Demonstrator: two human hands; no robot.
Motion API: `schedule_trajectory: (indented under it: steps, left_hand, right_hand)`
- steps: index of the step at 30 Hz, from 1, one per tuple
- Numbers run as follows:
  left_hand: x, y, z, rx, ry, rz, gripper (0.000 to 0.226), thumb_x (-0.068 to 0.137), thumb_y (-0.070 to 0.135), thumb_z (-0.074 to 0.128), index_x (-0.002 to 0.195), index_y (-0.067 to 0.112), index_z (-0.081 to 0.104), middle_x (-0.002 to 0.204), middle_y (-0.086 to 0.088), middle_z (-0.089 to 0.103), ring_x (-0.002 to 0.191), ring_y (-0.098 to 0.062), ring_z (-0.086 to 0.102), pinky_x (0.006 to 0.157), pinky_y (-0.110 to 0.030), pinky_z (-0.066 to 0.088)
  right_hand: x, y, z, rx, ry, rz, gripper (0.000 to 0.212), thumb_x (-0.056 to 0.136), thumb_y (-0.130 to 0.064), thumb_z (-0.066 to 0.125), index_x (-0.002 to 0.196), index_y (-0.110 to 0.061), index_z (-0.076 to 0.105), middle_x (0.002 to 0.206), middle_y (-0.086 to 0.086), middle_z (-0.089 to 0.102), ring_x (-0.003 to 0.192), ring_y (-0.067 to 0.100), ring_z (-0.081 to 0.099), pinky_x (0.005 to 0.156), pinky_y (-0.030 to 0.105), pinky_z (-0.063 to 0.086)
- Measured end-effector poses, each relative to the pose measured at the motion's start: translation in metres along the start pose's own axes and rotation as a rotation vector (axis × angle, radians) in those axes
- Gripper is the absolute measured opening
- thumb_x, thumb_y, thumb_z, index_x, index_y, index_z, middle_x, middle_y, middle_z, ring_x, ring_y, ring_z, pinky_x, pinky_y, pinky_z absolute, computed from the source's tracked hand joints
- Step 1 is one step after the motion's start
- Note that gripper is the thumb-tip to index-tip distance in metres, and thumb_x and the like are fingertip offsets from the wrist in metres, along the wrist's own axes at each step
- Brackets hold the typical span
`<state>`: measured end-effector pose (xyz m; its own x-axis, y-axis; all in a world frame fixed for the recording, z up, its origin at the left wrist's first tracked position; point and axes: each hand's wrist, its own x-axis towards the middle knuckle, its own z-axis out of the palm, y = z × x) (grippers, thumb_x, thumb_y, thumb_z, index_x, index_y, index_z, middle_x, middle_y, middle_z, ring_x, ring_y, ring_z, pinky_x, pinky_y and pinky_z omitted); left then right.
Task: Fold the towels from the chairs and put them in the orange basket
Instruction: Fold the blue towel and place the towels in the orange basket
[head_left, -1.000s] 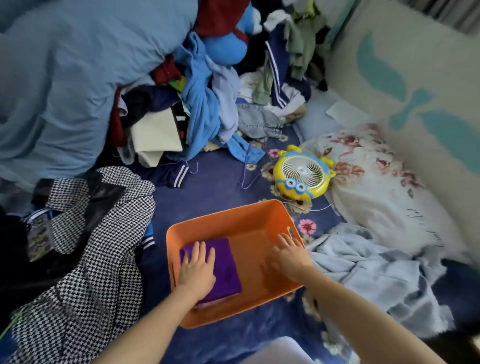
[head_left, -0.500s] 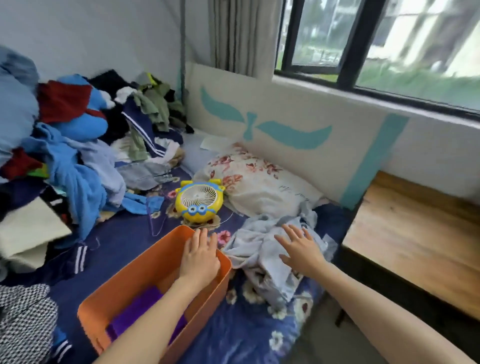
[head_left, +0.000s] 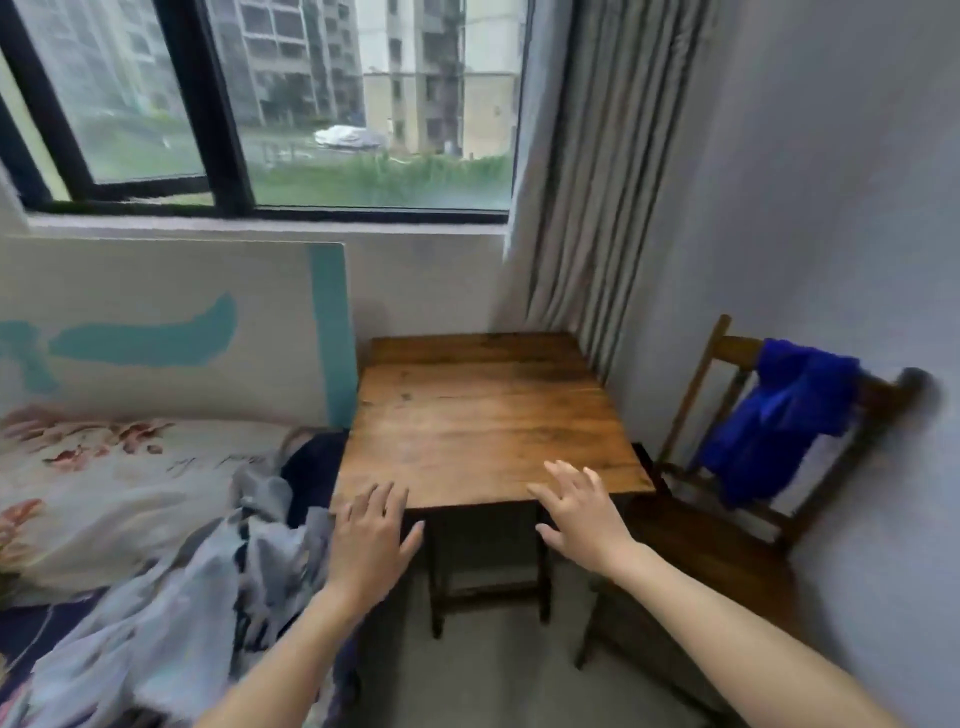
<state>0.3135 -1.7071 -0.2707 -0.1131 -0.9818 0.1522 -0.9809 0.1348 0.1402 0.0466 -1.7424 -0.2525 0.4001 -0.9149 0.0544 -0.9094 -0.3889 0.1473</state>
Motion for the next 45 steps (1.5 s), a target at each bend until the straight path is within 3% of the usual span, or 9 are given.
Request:
schedule_trajectory:
  steps: [9, 15, 18, 22, 25, 27, 34, 39, 45]
  left_hand:
    - [0.107, 0.21, 0.06, -0.094, -0.073, 0.358, 0.053, 0.08, 0.047, 0.036, 0.101, 0.012, 0.07, 0.103, -0.005, 0.07, 0.097, -0.028, 0.067, 0.07, -0.038, 0.056]
    - [0.156, 0.326, 0.078, -0.266, -0.069, 0.506, 0.048, 0.092, 0.039, 0.048, 0.134, 0.017, 0.048, 0.141, -0.004, 0.046, 0.134, -0.025, 0.035, 0.106, -0.041, 0.034]
    - [0.193, 0.371, 0.094, -0.289, -0.057, 0.525, 0.053, 0.096, 0.042, 0.039, 0.143, 0.021, 0.033, 0.151, 0.001, 0.03, 0.142, -0.02, 0.019, 0.114, -0.036, 0.02]
    - [0.25, 0.411, 0.115, -0.333, -0.057, 0.503, 0.052, 0.096, 0.041, 0.04, 0.143, 0.021, 0.032, 0.15, 0.0, 0.031, 0.141, -0.02, 0.019, 0.114, -0.035, 0.02]
    - [0.294, 0.435, 0.124, -0.374, -0.044, 0.488, 0.051, 0.093, 0.036, 0.048, 0.14, 0.016, 0.04, 0.146, -0.004, 0.039, 0.138, -0.024, 0.027, 0.111, -0.038, 0.026]
    - [0.331, 0.456, 0.131, -0.396, -0.045, 0.48, 0.051, 0.092, 0.034, 0.05, 0.138, 0.015, 0.042, 0.144, -0.006, 0.042, 0.137, -0.026, 0.03, 0.11, -0.04, 0.028]
    - [0.418, 0.523, 0.142, -0.402, -0.059, 0.511, 0.051, 0.092, 0.033, 0.051, 0.139, 0.015, 0.041, 0.146, -0.006, 0.038, 0.138, -0.026, 0.029, 0.11, -0.041, 0.027]
    - [0.437, 0.556, 0.153, -0.39, -0.061, 0.505, 0.051, 0.091, 0.031, 0.053, 0.138, 0.014, 0.043, 0.144, -0.007, 0.041, 0.136, -0.027, 0.032, 0.108, -0.041, 0.031]
    - [0.442, 0.585, 0.162, -0.358, -0.034, 0.392, 0.052, 0.091, 0.031, 0.053, 0.139, 0.014, 0.041, 0.146, -0.008, 0.038, 0.135, -0.027, 0.033, 0.106, -0.041, 0.032]
  right_hand:
    - [-0.129, 0.187, 0.041, 0.022, -0.055, 0.517, 0.056, 0.042, -0.045, 0.089, 0.092, -0.025, 0.073, 0.104, 0.008, 0.071, 0.093, 0.025, 0.069, 0.071, 0.039, 0.056]
    - [-0.174, 0.258, 0.047, 0.039, -0.127, 0.769, 0.059, 0.033, -0.04, 0.092, 0.087, -0.023, 0.075, 0.098, 0.01, 0.072, 0.087, 0.027, 0.071, 0.065, 0.039, 0.057]
    - [-0.168, 0.299, 0.043, -0.03, -0.085, 0.784, 0.059, 0.033, -0.036, 0.093, 0.087, -0.02, 0.075, 0.098, 0.013, 0.071, 0.086, 0.029, 0.071, 0.065, 0.04, 0.057]
    - [-0.14, 0.36, 0.034, -0.081, -0.073, 0.807, 0.057, 0.042, -0.031, 0.092, 0.095, -0.016, 0.073, 0.106, 0.017, 0.068, 0.094, 0.033, 0.068, 0.072, 0.043, 0.056]
    - [-0.11, 0.4, 0.028, -0.025, -0.072, 0.775, 0.051, 0.087, -0.029, 0.061, 0.134, -0.016, 0.048, 0.148, 0.019, 0.034, 0.136, 0.035, 0.033, 0.108, 0.046, 0.031]
    - [-0.088, 0.437, 0.03, -0.009, -0.074, 0.765, 0.05, 0.097, -0.03, 0.042, 0.145, -0.019, 0.029, 0.156, 0.01, 0.014, 0.144, 0.027, 0.013, 0.115, 0.04, 0.017]
    - [-0.045, 0.511, 0.057, 0.055, -0.105, 0.751, 0.052, 0.097, -0.026, 0.043, 0.146, -0.018, 0.028, 0.156, 0.01, 0.014, 0.145, 0.027, 0.01, 0.116, 0.04, 0.015]
    - [-0.034, 0.553, 0.076, 0.077, -0.123, 0.714, 0.052, 0.082, -0.025, 0.066, 0.132, -0.018, 0.051, 0.141, 0.016, 0.044, 0.134, 0.034, 0.039, 0.103, 0.043, 0.037]
    - [-0.013, 0.607, 0.083, 0.135, -0.128, 0.543, 0.054, 0.097, -0.026, 0.041, 0.147, -0.017, 0.022, 0.156, 0.012, 0.012, 0.144, 0.027, 0.009, 0.115, 0.039, 0.016]
